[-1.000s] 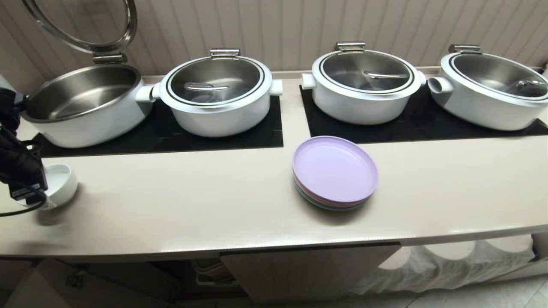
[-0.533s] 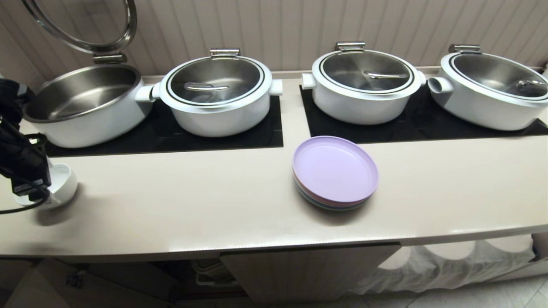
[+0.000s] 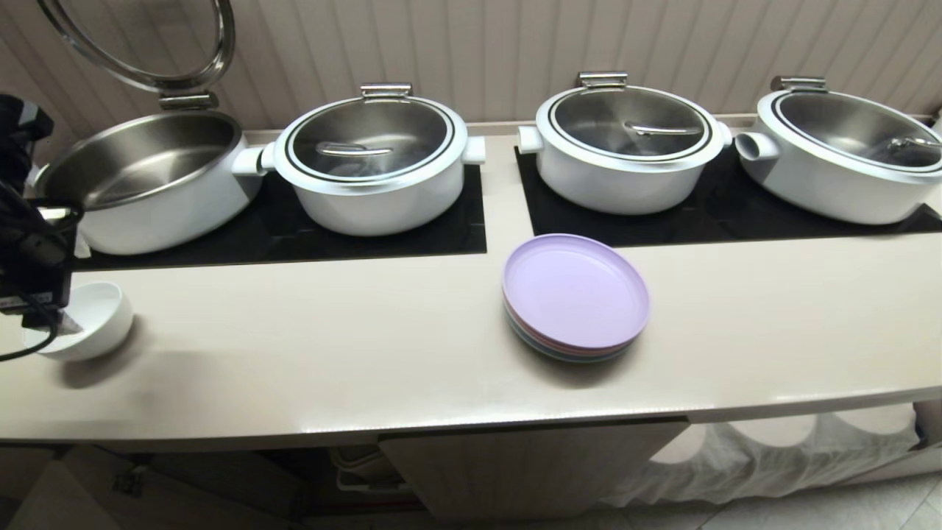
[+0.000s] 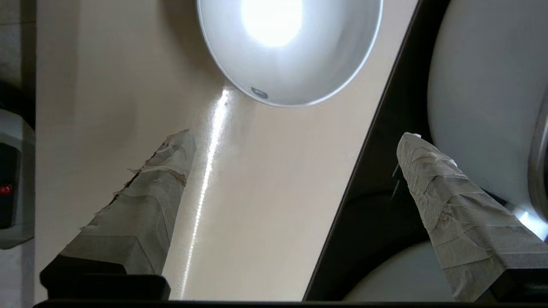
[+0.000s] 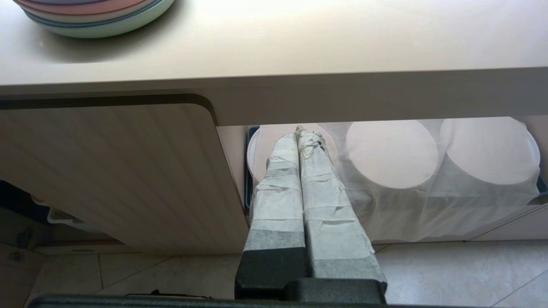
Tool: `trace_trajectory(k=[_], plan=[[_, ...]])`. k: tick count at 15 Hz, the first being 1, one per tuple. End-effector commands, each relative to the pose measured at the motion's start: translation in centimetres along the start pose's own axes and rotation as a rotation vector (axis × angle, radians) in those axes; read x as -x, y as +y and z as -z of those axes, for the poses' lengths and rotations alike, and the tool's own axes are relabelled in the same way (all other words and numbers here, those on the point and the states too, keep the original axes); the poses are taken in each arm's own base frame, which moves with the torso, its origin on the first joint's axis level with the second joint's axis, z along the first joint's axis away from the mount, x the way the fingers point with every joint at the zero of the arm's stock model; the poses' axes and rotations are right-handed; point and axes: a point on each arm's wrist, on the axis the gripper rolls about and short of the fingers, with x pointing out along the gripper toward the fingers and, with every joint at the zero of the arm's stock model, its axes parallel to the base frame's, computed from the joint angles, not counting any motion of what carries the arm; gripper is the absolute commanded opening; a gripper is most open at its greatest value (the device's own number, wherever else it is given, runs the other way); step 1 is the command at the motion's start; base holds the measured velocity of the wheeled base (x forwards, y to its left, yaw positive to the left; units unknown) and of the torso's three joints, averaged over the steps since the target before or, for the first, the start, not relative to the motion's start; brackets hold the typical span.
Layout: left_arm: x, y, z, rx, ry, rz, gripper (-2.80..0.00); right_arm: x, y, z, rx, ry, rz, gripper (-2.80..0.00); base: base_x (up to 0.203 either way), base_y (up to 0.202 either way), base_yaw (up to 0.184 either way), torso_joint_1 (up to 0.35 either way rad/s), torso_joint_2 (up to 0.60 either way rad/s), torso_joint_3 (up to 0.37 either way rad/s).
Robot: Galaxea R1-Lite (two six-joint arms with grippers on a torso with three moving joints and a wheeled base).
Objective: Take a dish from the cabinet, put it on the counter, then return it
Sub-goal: Place it on the table, then pick up the bowl from the table
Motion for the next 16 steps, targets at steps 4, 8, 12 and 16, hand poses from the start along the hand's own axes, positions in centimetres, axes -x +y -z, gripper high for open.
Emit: trace_trajectory(k=[4,8,12,16], plan=[[3.3,0.6,-0.4,-0.179,-0.061,0.069,0.0,0.0,0.0,0.0,0.0,0.0,-0.002,-2.8,0.0,0.0,0.0,0.0,0.0,0.0],[5.3,0.7,0.2,-0.346,-0.08,0.125,0.0,0.0,0.0,0.0,0.0,0.0,0.0,-2.8,0.0,0.0,0.0,0.0,0.0,0.0],[7.4,1.1,1.2,-0.598,-0.073,0.233,0.0,0.0,0.0,0.0,0.0,0.0,0.0,-2.8,0.0,0.0,0.0,0.0,0.0,0.0],[7.7,2.2,1.8,-0.849,-0.091,0.342,0.0,0.0,0.0,0.0,0.0,0.0,0.0,-2.8,0.0,0.0,0.0,0.0,0.0,0.0]])
